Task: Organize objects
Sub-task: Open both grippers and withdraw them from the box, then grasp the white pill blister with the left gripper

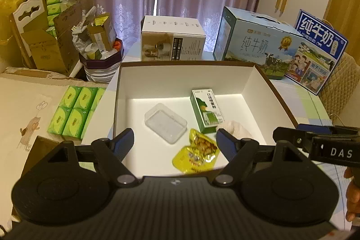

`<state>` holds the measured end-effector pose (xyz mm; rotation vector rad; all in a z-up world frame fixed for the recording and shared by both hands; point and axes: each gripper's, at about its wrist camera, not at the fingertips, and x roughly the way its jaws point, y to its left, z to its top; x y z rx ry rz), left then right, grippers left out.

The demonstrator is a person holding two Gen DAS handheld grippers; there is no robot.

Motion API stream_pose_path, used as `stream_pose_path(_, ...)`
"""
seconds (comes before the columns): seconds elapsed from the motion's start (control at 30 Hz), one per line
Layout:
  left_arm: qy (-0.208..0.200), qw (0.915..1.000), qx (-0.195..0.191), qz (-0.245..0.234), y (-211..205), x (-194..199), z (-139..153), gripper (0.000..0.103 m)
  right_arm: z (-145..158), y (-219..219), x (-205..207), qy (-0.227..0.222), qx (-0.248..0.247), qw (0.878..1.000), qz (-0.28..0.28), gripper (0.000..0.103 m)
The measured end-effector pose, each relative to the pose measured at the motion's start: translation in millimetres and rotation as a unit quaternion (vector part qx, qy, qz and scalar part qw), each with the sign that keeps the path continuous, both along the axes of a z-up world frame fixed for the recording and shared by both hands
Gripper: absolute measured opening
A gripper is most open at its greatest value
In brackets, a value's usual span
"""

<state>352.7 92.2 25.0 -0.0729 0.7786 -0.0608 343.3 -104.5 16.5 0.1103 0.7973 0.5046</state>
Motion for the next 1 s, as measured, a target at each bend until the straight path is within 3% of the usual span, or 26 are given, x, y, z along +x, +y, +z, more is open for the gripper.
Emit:
stream_pose_path(0.23,-0.006,1.0000,-0.007,0.002,-0.2,-41.1,-0.7,0.077,-2.0,-0.2,-40.3,-0.037,-0.037,0.998,0.032,0.061)
stream_pose_path(1.0,0.048,0.9977,0.002,0.047,-20.1,-128.5,-28.9,0.077,-42.8,-45.6,-96.7,0.033,-0.048,0.994,0.097,0.061)
